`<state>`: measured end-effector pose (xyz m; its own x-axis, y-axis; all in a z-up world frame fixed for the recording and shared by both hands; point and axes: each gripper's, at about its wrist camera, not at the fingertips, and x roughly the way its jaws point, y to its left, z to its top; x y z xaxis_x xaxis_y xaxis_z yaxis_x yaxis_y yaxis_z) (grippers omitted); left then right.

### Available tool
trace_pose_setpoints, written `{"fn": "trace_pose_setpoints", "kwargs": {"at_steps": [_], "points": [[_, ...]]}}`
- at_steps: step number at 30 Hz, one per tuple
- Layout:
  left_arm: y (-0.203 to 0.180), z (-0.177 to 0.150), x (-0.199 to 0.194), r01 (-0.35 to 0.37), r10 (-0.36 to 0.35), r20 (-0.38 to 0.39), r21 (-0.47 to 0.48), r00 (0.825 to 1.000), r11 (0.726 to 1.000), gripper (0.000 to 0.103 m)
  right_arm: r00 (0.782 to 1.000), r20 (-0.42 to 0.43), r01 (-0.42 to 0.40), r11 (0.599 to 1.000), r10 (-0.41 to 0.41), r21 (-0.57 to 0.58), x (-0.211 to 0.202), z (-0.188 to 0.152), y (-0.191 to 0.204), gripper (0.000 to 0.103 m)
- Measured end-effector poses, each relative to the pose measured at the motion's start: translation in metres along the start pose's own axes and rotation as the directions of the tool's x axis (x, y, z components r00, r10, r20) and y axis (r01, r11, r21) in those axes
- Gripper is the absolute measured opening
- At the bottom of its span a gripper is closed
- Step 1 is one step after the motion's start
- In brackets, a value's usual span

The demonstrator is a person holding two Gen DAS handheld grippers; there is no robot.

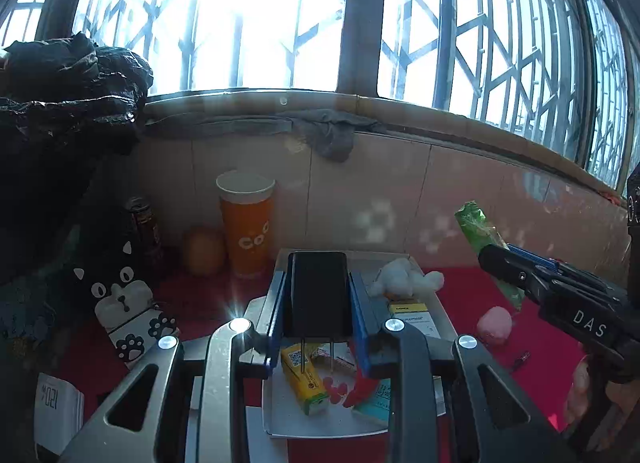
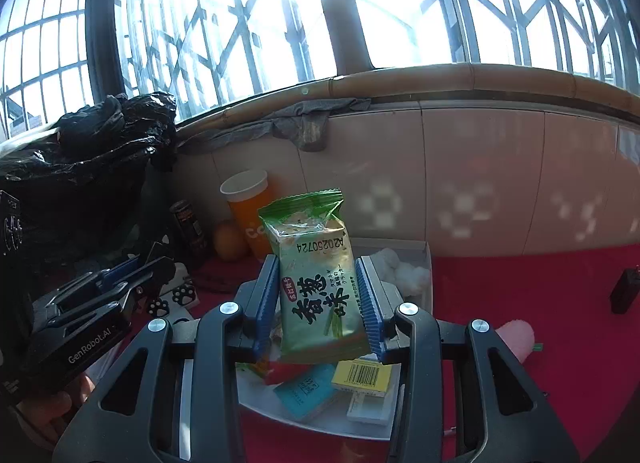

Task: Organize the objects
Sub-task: 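Carry the black charger with the left gripper to the tray while the right carries the snack packet, then lower both items into the tray and open both grippers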

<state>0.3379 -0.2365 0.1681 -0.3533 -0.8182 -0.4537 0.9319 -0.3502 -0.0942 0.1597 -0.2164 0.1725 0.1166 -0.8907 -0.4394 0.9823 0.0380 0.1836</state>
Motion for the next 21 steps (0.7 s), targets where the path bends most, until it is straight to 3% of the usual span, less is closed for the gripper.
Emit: {"fn": "trace_pose_setpoints", "kwargs": {"at_steps": [5,13,21], "points": [[-0.001,0.008,0.025,0.019,-0.018,-0.033,0.015,0.999,1.0,0.029,1.0,-0.025,-0.015,0.999,0.016,0.033,0.016,0.008,-0.005,0.038],[-0.028,0.013,0.079,0.074,-0.069,-0.088,0.052,0.994,0.996,0.029,0.998,-0.035,0.049,0.997,-0.047,0.062,0.016,0.012,-0.022,0.038],[-0.013,-0.007,0.131,0.0,0.009,-0.218,0.042,0.976,0.999,0.029,0.987,-0.156,0.051,0.996,-0.04,0.07,0.088,0.003,-0.016,0.038]]}}
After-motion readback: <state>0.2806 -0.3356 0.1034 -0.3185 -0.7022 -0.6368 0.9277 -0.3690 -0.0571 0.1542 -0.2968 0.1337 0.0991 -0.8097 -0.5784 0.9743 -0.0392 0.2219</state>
